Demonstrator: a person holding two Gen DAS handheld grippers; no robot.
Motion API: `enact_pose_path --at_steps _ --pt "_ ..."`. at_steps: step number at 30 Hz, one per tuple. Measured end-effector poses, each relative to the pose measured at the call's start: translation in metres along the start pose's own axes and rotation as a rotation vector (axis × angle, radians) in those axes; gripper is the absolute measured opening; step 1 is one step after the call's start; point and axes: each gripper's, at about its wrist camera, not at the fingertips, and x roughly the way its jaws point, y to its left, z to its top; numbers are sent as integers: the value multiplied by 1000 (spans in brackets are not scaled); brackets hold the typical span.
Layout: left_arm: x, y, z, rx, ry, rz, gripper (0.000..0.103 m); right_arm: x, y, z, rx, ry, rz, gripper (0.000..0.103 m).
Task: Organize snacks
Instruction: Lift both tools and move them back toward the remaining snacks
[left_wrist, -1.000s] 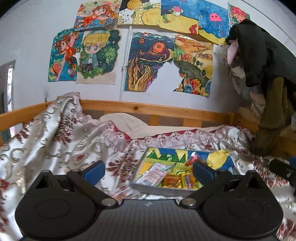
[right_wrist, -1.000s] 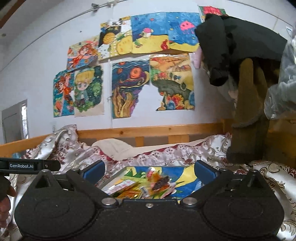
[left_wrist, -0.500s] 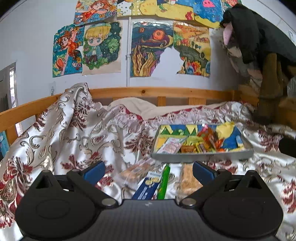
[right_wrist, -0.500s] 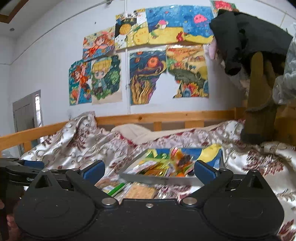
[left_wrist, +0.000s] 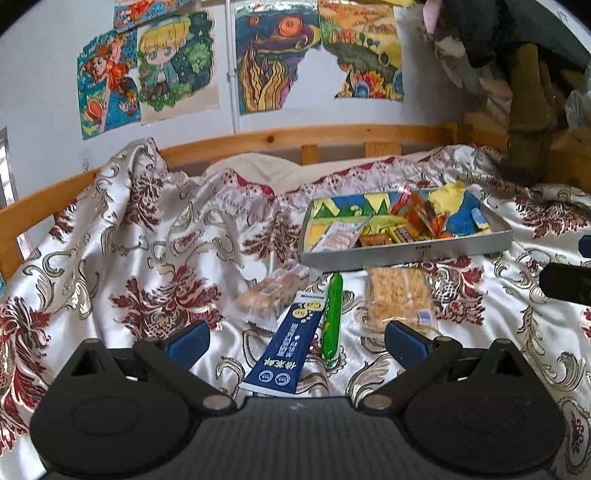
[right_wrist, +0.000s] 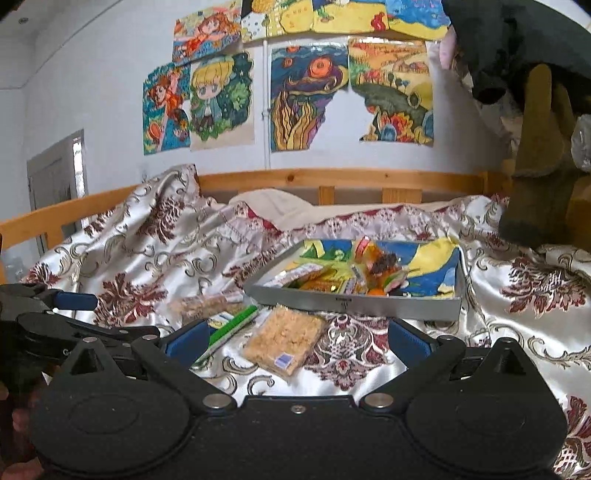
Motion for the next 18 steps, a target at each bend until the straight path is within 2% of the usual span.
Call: enact_pose_path --at_steps 8,15,18 --pt "15 2 -3 41 54 -44 103 17 5 -6 -36 82 8 102" --pt "30 -4 -3 137 112 -84 103 37 8 -8 -60 150 42 102" --pt "37 -6 -4 180 123 -79 103 47 4 -8 -57 170 72 102"
